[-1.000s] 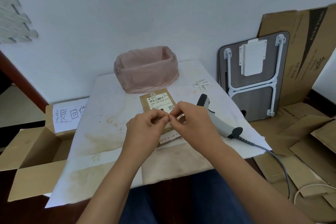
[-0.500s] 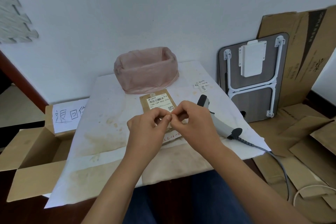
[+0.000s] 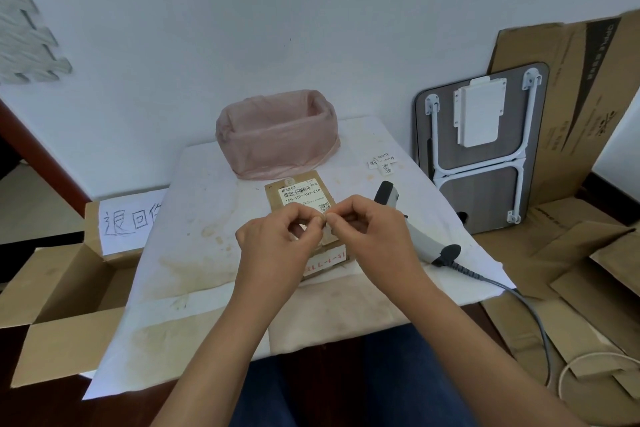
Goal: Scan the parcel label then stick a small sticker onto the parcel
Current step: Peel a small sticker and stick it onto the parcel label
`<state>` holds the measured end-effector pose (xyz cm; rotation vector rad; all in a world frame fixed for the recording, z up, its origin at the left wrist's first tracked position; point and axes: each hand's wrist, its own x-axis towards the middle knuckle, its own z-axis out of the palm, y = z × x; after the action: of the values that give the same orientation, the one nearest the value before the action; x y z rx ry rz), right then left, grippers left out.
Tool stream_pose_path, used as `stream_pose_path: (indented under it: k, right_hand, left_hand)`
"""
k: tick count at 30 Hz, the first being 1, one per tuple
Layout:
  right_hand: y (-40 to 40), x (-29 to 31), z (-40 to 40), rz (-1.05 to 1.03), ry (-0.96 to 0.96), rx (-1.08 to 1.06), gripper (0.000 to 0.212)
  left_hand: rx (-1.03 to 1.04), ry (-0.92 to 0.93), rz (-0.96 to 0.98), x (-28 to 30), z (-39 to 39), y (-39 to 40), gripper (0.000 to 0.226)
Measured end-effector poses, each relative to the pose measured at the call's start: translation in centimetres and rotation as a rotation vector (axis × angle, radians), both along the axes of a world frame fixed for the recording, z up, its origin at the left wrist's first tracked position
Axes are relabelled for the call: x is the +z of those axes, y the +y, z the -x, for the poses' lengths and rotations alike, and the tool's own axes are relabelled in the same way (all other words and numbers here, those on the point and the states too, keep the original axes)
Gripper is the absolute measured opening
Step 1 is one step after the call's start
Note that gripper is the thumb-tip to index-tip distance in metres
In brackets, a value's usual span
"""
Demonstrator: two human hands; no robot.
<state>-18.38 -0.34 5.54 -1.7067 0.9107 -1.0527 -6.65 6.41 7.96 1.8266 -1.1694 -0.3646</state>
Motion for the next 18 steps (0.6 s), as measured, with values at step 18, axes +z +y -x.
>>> stream_pose_path:
  k: [18]
  right_hand:
    - [0.17, 0.16, -0.38, 0.11, 0.112, -0.025, 0.007]
  left_hand:
    - [0.013, 0.073, -0.002, 0.44, 0.11, 0.41, 0.009]
